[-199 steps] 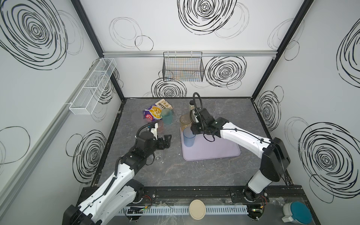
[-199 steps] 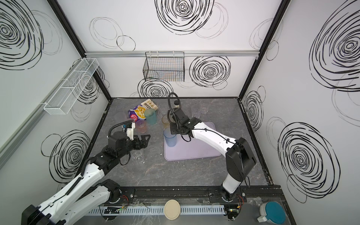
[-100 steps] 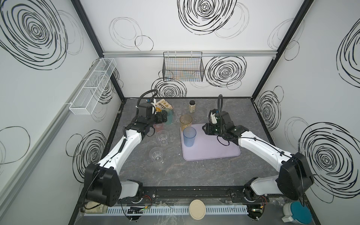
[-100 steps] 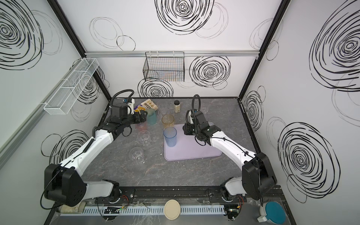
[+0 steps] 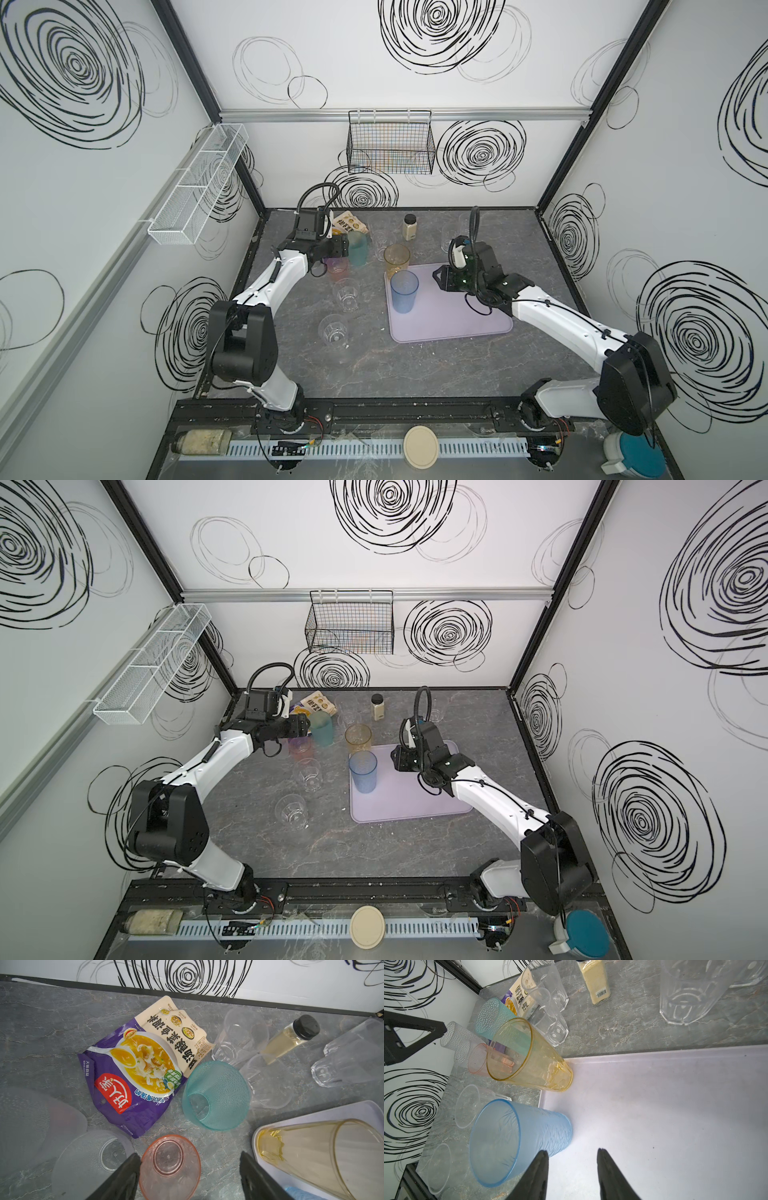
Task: Place the glasses into the tray
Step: 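Grasp the teal glass with the left gripper and lift it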
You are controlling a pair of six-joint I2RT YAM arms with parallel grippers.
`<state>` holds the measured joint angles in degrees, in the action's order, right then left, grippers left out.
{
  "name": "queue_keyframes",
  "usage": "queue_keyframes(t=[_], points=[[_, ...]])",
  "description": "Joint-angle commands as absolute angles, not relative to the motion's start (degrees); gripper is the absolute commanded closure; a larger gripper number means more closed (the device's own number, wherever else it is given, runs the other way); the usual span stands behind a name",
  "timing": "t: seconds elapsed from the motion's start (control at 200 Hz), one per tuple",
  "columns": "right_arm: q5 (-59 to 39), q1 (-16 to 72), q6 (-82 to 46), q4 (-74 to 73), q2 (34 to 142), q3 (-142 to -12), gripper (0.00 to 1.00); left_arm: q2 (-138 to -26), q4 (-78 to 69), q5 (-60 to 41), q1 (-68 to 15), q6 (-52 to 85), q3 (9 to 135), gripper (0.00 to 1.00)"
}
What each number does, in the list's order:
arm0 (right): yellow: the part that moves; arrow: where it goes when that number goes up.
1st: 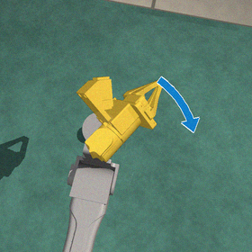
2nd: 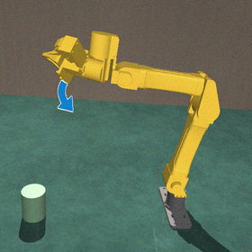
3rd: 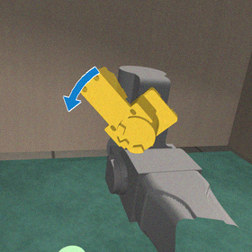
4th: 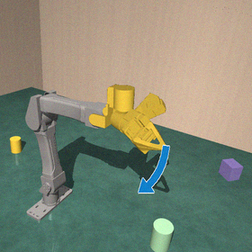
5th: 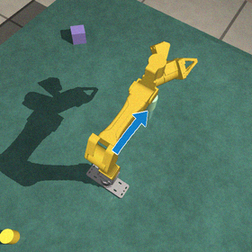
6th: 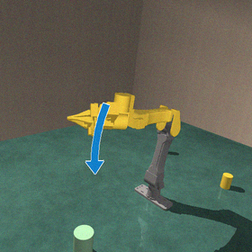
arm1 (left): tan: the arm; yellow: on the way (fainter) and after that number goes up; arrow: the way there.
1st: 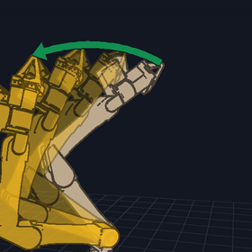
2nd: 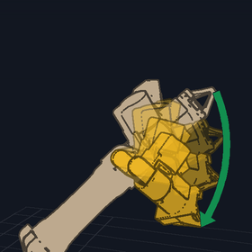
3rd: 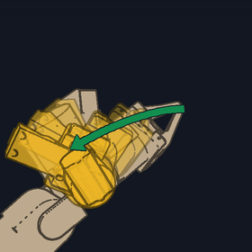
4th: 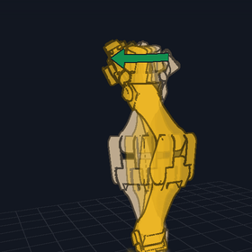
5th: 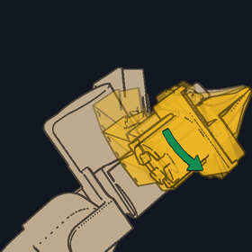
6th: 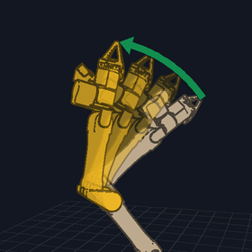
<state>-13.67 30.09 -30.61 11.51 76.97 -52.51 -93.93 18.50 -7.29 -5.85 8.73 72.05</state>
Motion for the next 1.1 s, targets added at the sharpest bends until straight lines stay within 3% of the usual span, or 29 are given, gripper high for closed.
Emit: queue_keyframes(t=[0.0,0.49,0.876,1.096], points=[[-14.02,30.28,-31.46,10.37,76.9,-51.3,0.57,-96.75,18.72,-7.38,-5.97,5.79,75.93,0.26],[-12.49,29.97,-29.58,13.56,78.03,-53.64,0.57,-111.79,22.3,-1.4,-8.54,3.27,89.64,0.38],[-12.39,29.88,-29.61,14.27,78.38,-53.51,0.57,-117.78,26.62,3.9,-10.8,0.3,96.15,0.78],[-12.83,29.88,-30.12,13.83,78.79,-54.62,0.57,-115.56,27.15,3.96,-10.91,-0.02,96.59,0.91]])
